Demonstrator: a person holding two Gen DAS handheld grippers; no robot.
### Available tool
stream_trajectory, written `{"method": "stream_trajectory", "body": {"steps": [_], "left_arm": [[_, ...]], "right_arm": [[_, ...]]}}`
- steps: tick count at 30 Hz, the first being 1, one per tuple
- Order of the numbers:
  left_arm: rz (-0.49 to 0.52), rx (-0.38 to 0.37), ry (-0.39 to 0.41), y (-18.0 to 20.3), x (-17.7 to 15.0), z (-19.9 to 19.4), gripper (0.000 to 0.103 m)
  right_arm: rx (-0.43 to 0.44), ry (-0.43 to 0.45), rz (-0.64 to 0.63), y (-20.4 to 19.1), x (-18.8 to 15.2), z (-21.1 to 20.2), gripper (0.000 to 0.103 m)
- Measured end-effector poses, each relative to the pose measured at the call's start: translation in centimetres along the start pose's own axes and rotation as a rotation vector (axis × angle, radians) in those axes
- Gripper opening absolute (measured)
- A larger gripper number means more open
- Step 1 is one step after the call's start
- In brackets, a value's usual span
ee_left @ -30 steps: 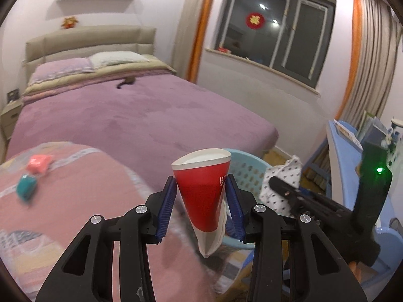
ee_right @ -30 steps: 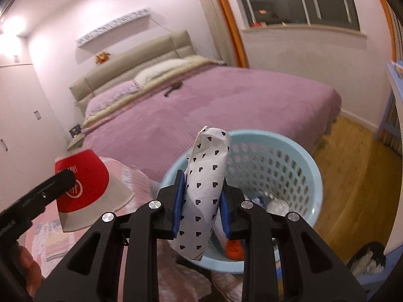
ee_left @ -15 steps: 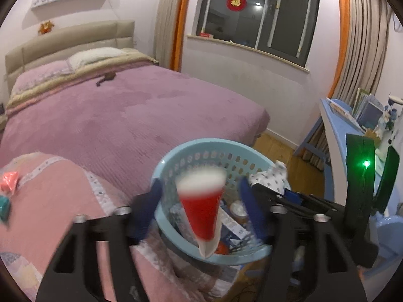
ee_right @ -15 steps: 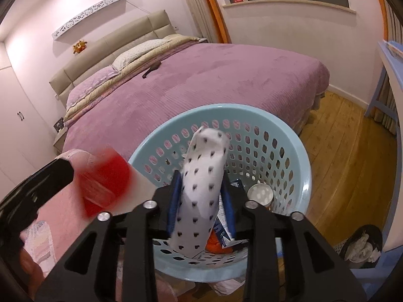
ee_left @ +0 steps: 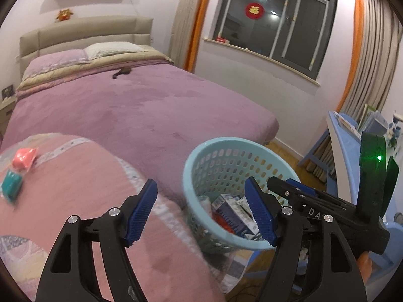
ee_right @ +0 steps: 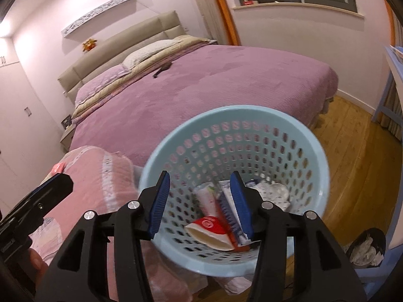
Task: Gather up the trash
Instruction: 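Move both tools back to the rug toward the teal and pink packets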
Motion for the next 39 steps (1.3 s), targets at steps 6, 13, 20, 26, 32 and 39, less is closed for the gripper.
{"method": "stream_trajectory", "body": {"steps": [6,13,20,26,32,39], "left_arm": [[-0.045,0.037,0.022,-2.9,0.1,-1.9,0.070],[-0.125,0.105,0.062,-7.7,-0.5,-5.0,0.070],[-0.164,0.203,0.091,-12.9,-0.2,-7.9,0.070],[-0.228,0.294,0.092,-19.4,-0.3,-10.0,0.070],[-0.227,0.351,0.020,-24.6,-0.1,-9.1,0.080],[-0.203,0.379,-0.050,-28.1,-0.4,-5.9,0.079]], "right_arm": [[0.040,-0.002,-0.060,-4.1,-0.4,-0.3,0.046],[0.090,-0.008,-0.146,-9.4,-1.2,-0.2,0.046],[0.148,-0.038,-0.234,-14.3,-3.1,0.8,0.046],[0.191,-0.079,-0.312,-18.7,-5.3,2.2,0.046],[0.224,-0.102,-0.378,-22.1,-6.5,3.4,0.046],[0.232,-0.122,-0.435,-24.7,-6.6,4.9,0.046]]}}
Point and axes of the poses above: each gripper's, at about its wrist camera, not at the fingertips, and z roughly the way its jaws point, y to its right, x to its top, the point moved 7 cm from there along z, roughly the way its jaws point, and after that the axes turned 5 degrees about y, right-handed, at the moved point
